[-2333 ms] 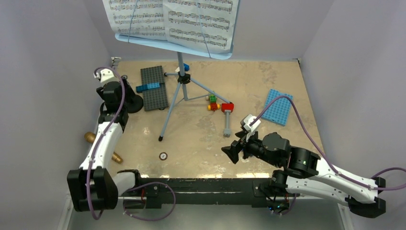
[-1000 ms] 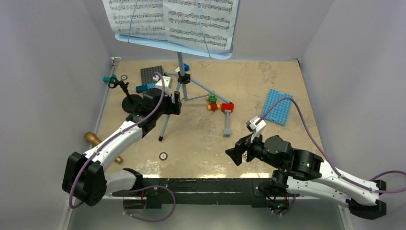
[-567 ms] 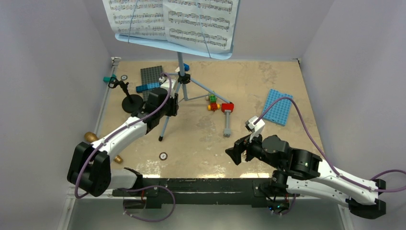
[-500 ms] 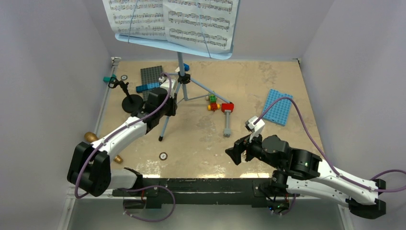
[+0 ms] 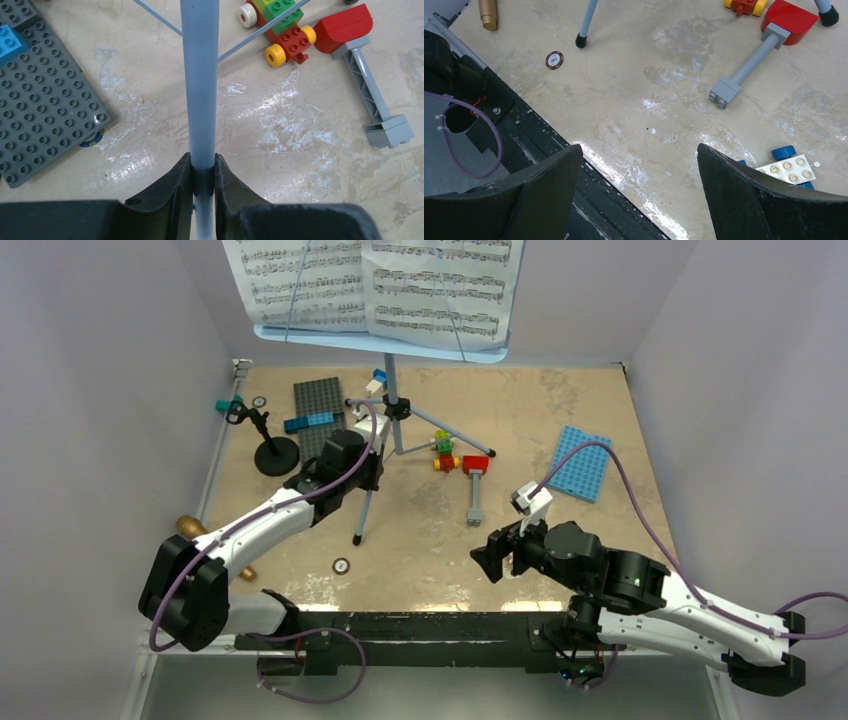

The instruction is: Pack up the instrument practice props

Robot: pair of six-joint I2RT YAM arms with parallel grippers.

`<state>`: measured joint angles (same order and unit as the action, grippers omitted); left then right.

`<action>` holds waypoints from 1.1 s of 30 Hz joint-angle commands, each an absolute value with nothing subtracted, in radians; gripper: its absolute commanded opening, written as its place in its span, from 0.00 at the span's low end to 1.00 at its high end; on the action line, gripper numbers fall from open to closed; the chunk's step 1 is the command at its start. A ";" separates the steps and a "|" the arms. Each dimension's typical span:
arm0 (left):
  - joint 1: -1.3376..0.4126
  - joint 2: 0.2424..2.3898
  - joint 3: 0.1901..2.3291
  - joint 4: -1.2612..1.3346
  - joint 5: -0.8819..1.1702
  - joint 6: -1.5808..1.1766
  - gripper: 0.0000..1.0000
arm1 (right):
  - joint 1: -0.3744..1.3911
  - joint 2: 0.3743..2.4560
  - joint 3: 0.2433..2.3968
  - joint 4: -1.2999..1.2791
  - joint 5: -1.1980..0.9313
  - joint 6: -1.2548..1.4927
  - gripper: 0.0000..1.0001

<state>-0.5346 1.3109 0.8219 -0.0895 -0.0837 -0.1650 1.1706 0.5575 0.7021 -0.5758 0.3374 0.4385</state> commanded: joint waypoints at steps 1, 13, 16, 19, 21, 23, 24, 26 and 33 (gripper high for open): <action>-0.592 1.274 0.819 0.025 0.038 -0.215 0.00 | 1.168 0.567 0.713 -0.555 0.391 0.458 0.89; -0.673 1.177 0.729 0.094 0.106 -0.245 0.00 | 1.159 0.617 0.696 -0.474 0.561 0.434 0.90; -0.686 1.155 0.694 0.106 0.136 -0.267 0.00 | 1.133 0.655 0.664 -0.383 0.608 0.416 0.90; -0.703 1.130 0.653 0.113 0.142 -0.277 0.00 | 1.067 0.699 0.627 -0.276 0.598 0.385 0.92; -0.710 1.113 0.631 0.114 0.145 -0.282 0.00 | 1.031 0.718 0.593 -0.180 0.582 0.334 0.93; -0.715 1.100 0.617 0.113 0.151 -0.291 0.00 | 1.003 0.735 0.557 -0.031 0.578 0.248 0.94; -0.717 1.096 0.611 0.113 0.153 -0.297 0.00 | 0.992 0.748 0.537 0.026 0.576 0.209 0.94; -0.721 1.091 0.601 0.116 0.152 -0.306 0.00 | 0.945 0.787 0.514 0.174 0.552 0.157 0.94; -0.726 1.094 0.597 0.115 0.132 -0.321 0.00 | 0.823 1.074 0.617 0.412 0.459 0.023 0.89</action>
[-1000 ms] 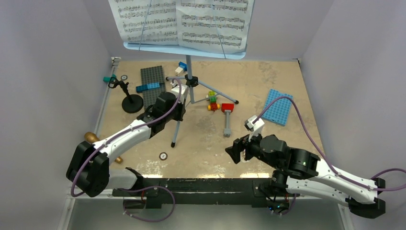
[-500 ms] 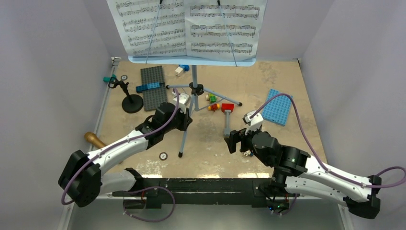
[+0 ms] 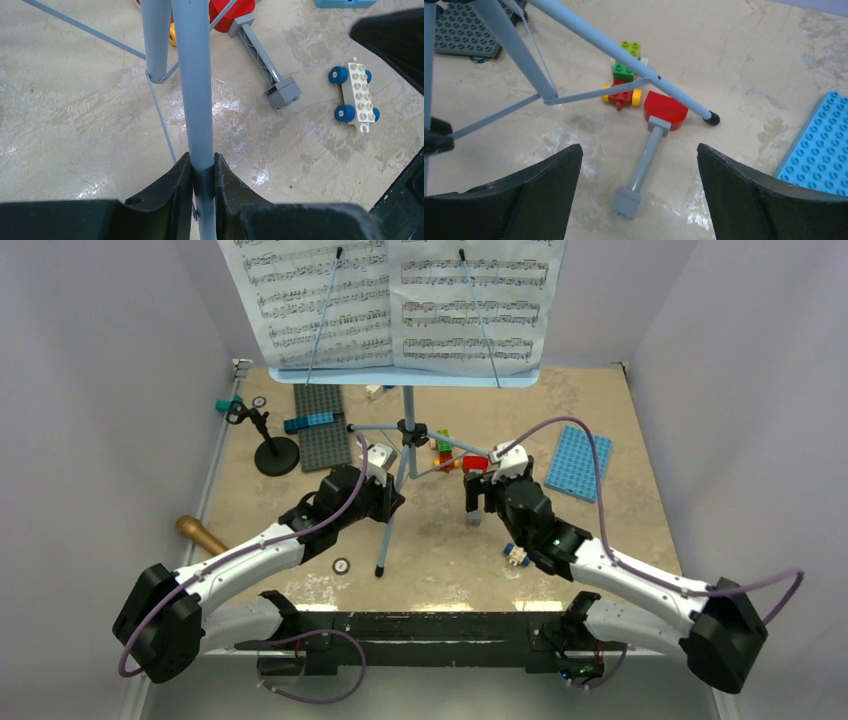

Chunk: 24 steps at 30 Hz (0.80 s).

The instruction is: Pack up the instrument practice props

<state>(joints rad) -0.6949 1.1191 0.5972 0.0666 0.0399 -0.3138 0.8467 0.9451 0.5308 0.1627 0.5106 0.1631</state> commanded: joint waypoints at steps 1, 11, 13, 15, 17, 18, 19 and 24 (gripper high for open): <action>-0.725 1.094 0.598 0.111 0.127 -0.322 0.00 | 0.823 1.121 0.639 0.435 0.451 -0.020 0.88; -0.727 1.072 0.597 0.083 0.083 -0.334 0.00 | 0.815 1.393 0.752 0.600 0.441 -0.305 0.84; -0.731 1.075 0.595 0.081 0.081 -0.337 0.00 | 0.812 1.442 0.774 0.618 0.455 -0.348 0.83; -0.735 1.076 0.592 0.082 0.079 -0.337 0.00 | 0.807 1.496 0.793 0.642 0.465 -0.382 0.81; -0.741 1.078 0.592 0.081 0.075 -0.336 0.00 | 0.806 1.533 0.813 0.657 0.466 -0.412 0.78; -0.743 1.078 0.593 0.079 0.071 -0.336 0.00 | 0.805 1.551 0.824 0.662 0.469 -0.425 0.77; -0.746 1.081 0.593 0.077 0.070 -0.334 0.00 | 0.804 1.569 0.838 0.660 0.476 -0.435 0.75; -0.756 1.088 0.592 0.074 0.056 -0.330 0.00 | 0.796 1.612 0.879 0.648 0.509 -0.452 0.61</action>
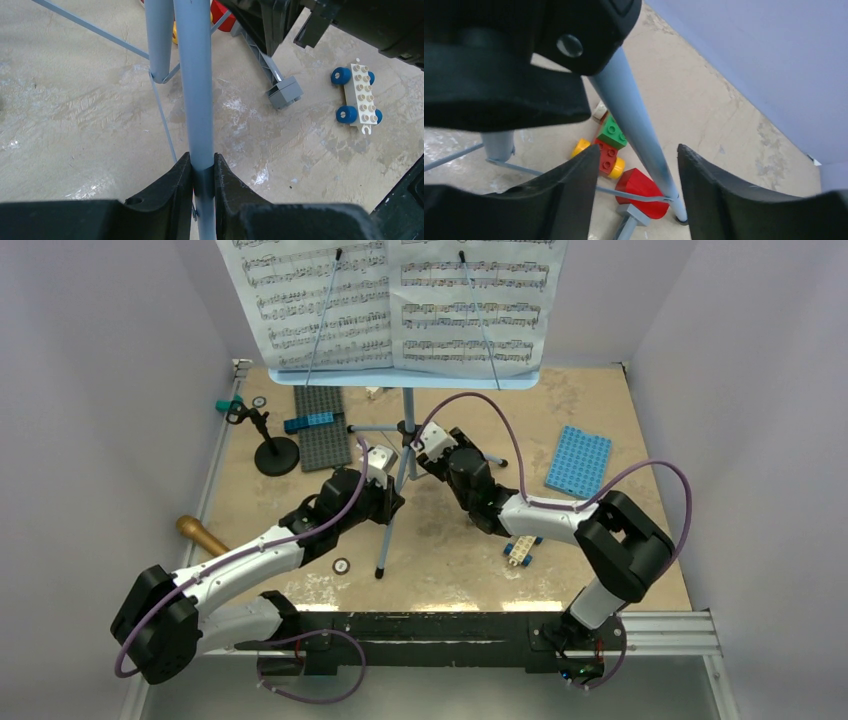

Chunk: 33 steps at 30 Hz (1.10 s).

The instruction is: Pack up the instrument practice props

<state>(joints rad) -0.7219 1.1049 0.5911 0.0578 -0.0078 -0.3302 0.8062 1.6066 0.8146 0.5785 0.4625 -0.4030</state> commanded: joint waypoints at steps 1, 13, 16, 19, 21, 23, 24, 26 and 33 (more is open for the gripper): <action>-0.757 1.092 0.593 0.074 0.054 -0.330 0.00 | 0.796 1.619 0.884 0.649 0.520 -0.457 0.57; -0.764 1.106 0.586 0.092 0.066 -0.342 0.00 | 0.803 1.533 0.792 0.625 0.622 -0.423 0.11; -0.766 1.104 0.586 0.086 0.063 -0.342 0.00 | 0.815 1.502 0.765 0.607 0.648 -0.414 0.02; -0.768 1.101 0.585 0.079 0.056 -0.344 0.00 | 0.835 1.473 0.737 0.594 0.675 -0.407 0.00; -0.767 1.100 0.579 0.078 0.054 -0.354 0.00 | 0.857 1.457 0.723 0.582 0.702 -0.402 0.00; -0.768 1.099 0.563 0.082 0.056 -0.367 0.00 | 0.880 1.440 0.709 0.569 0.724 -0.395 0.00; -0.769 1.097 0.559 0.084 0.057 -0.375 0.00 | 0.893 1.434 0.702 0.555 0.732 -0.384 0.00; -0.773 1.086 0.541 0.089 0.056 -0.386 0.00 | 0.915 1.416 0.693 0.524 0.748 -0.355 0.00; -0.781 1.016 0.503 0.090 0.044 -0.405 0.00 | 0.974 1.376 0.674 0.415 0.770 -0.219 0.00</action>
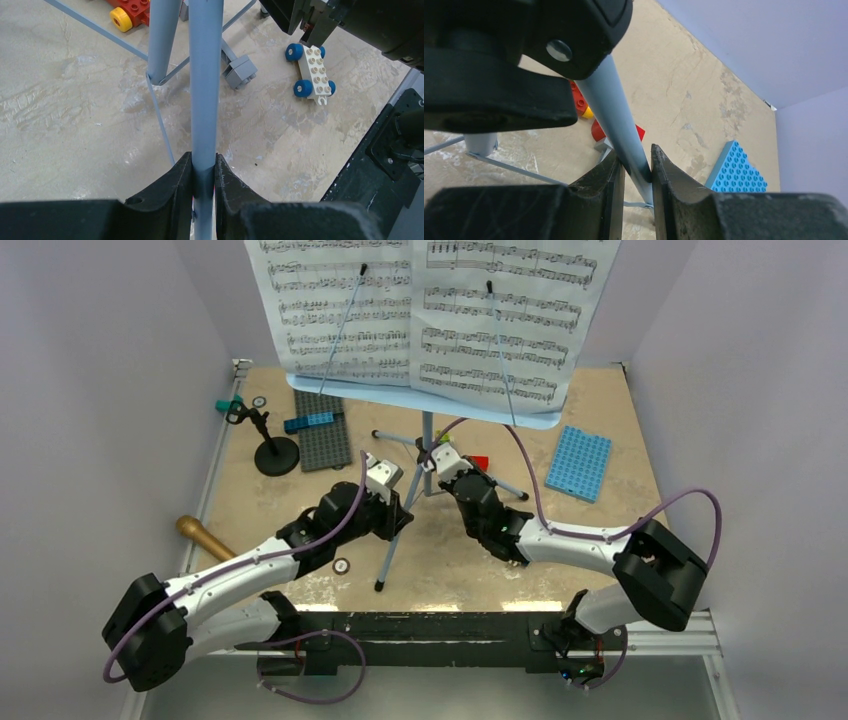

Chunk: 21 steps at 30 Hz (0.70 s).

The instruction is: Pack up the instrument practice props

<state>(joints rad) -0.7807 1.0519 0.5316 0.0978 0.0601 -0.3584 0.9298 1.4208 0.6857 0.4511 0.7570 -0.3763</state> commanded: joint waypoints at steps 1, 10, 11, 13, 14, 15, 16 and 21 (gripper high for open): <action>-0.781 1.009 0.502 0.090 0.040 -0.405 0.00 | 0.974 1.375 0.677 0.389 0.776 -0.201 0.00; -0.783 0.987 0.540 0.072 -0.032 -0.449 0.38 | 0.981 1.298 0.741 0.119 0.772 -0.027 0.64; -0.782 0.991 0.557 0.060 -0.042 -0.458 0.44 | 0.982 1.287 0.748 0.082 0.767 -0.009 0.66; -0.782 0.996 0.580 0.043 -0.055 -0.467 0.57 | 0.985 1.260 0.756 0.023 0.760 0.056 0.69; -0.782 0.997 0.591 0.035 -0.060 -0.474 0.63 | 0.986 1.241 0.755 0.006 0.756 0.084 0.71; -0.782 0.993 0.600 0.029 -0.064 -0.477 0.82 | 0.986 1.221 0.753 -0.030 0.749 0.107 0.72; -0.782 0.986 0.610 0.024 -0.069 -0.479 0.97 | 0.987 1.197 0.749 -0.060 0.744 0.126 0.73; -0.782 0.913 0.666 -0.080 -0.153 -0.522 1.00 | 0.993 1.058 0.724 -0.251 0.682 0.259 0.74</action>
